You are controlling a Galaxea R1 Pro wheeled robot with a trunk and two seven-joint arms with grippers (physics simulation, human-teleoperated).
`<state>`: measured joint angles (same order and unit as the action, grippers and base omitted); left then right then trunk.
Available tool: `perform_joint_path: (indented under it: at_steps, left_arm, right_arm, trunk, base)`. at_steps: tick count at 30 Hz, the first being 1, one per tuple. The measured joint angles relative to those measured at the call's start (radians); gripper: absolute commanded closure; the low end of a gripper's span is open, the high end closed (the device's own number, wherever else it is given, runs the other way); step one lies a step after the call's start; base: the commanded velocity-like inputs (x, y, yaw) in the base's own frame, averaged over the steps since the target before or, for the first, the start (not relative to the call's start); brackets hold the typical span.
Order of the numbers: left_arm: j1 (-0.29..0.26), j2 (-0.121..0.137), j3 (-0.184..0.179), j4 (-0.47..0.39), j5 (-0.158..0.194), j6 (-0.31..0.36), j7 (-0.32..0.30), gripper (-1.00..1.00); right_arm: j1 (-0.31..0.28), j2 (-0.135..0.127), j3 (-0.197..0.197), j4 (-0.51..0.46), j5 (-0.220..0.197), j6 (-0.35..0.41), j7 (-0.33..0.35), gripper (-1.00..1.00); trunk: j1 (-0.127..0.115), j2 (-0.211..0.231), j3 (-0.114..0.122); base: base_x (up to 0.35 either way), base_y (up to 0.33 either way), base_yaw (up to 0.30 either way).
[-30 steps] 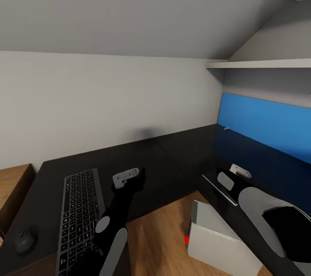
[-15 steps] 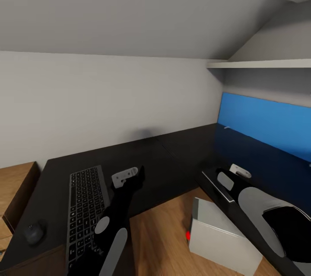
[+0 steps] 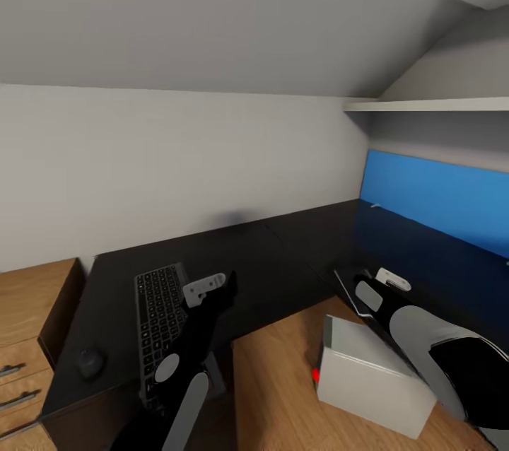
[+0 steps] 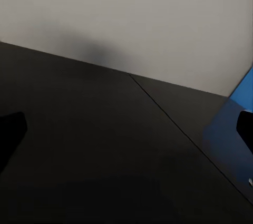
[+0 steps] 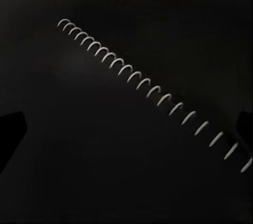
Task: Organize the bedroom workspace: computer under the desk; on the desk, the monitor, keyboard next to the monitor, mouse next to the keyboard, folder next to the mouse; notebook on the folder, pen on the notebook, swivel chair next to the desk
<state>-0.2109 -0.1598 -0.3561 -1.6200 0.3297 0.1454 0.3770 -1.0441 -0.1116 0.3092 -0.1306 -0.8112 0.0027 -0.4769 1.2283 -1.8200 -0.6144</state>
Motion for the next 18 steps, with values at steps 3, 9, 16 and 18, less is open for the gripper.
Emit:
perform_joint_path:
  at_steps: [3,9,16,18]
  left_arm:
    - [0.000,0.000,0.000,0.000,0.000,0.000,0.000,-1.00]
    - [0.000,0.000,0.000,0.000,0.000,0.000,0.000,-1.00]
    - [0.000,0.000,0.000,0.000,0.000,0.000,0.000,-1.00]
    - [0.000,0.000,0.000,0.000,0.000,0.000,0.000,-1.00]
  right_arm:
    - [0.000,0.000,0.000,0.000,0.000,0.000,0.000,-1.00]
    - [0.000,0.000,0.000,0.000,0.000,0.000,0.000,-1.00]
    - [0.000,0.000,0.000,0.000,0.000,0.000,0.000,-1.00]
    - [0.000,0.000,0.000,0.000,0.000,0.000,0.000,-1.00]
  trunk:
    - [0.000,0.000,0.000]
    - [0.000,0.000,0.000]
    - [0.000,0.000,0.000]
    - [0.000,0.000,0.000]
  base:
    - [-0.140,0.210,0.000]
    - [-0.057,0.110,0.000]
    - [-0.037,0.108,0.000]
    - [-0.013,0.036,0.000]
